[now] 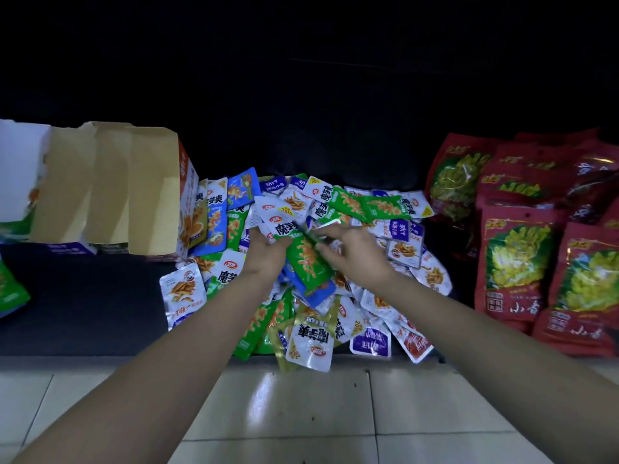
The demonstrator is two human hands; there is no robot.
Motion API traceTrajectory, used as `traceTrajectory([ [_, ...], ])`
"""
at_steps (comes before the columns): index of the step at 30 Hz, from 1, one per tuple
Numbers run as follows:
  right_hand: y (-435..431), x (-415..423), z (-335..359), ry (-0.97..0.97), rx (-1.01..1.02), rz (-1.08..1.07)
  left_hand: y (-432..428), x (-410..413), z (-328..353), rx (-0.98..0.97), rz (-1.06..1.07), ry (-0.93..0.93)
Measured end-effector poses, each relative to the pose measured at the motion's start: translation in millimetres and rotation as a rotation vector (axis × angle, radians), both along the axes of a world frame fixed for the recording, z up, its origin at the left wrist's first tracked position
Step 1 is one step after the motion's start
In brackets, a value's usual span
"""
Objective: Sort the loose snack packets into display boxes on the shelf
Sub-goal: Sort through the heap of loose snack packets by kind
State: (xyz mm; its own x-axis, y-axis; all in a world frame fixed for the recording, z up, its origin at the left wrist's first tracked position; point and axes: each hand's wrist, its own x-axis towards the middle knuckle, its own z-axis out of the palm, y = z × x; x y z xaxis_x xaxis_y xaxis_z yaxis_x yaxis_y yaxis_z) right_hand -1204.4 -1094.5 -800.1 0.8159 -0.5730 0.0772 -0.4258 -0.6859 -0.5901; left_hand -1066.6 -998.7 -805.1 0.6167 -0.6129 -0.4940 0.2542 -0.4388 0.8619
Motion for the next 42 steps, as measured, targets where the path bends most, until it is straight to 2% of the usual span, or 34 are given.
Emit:
traceTrajectory([
  [3,21,8,0,0.033,0.072,0.064,12,-2,4,-0.145,0.101,0.296],
  [5,28,12,1,0.027,0.115,0.059,28,1,5,-0.234,0.081,0.407],
  [7,33,15,2,0.001,0.241,0.051,40,7,2,-0.187,0.021,0.328],
  [9,40,20,9,-0.009,0.401,0.039,51,16,-2,-0.126,0.009,0.12],
  [10,45,24,13,0.004,0.473,0.038,57,20,-1,-0.149,0.026,0.079],
  [15,83,61,31,0.061,0.977,-0.008,106,49,16,-0.317,0.13,0.126],
  [17,104,88,36,0.087,1.079,0.041,133,66,22,-0.324,0.195,0.137],
  [19,130,119,39,0.049,1.136,0.084,162,87,28,-0.314,0.24,0.069],
  [23,172,185,37,0.068,1.065,0.146,231,142,30,-0.111,0.34,-0.223],
  [26,199,230,37,0.114,1.044,0.177,282,184,20,0.295,0.364,-0.637],
  [28,217,260,35,0.134,1.044,0.199,308,209,10,0.508,0.302,-0.788],
  [30,234,290,32,0.155,0.987,0.197,326,229,-3,0.599,0.225,-0.804],
  [32,249,318,30,0.203,0.871,0.201,338,243,-12,0.613,0.184,-0.764],
  [38,281,394,8,0.255,0.669,0.217,350,266,-17,0.527,0.274,-0.702],
  [42,301,430,-14,0.28,0.31,0.298,351,277,-20,0.436,0.354,-0.682],
])
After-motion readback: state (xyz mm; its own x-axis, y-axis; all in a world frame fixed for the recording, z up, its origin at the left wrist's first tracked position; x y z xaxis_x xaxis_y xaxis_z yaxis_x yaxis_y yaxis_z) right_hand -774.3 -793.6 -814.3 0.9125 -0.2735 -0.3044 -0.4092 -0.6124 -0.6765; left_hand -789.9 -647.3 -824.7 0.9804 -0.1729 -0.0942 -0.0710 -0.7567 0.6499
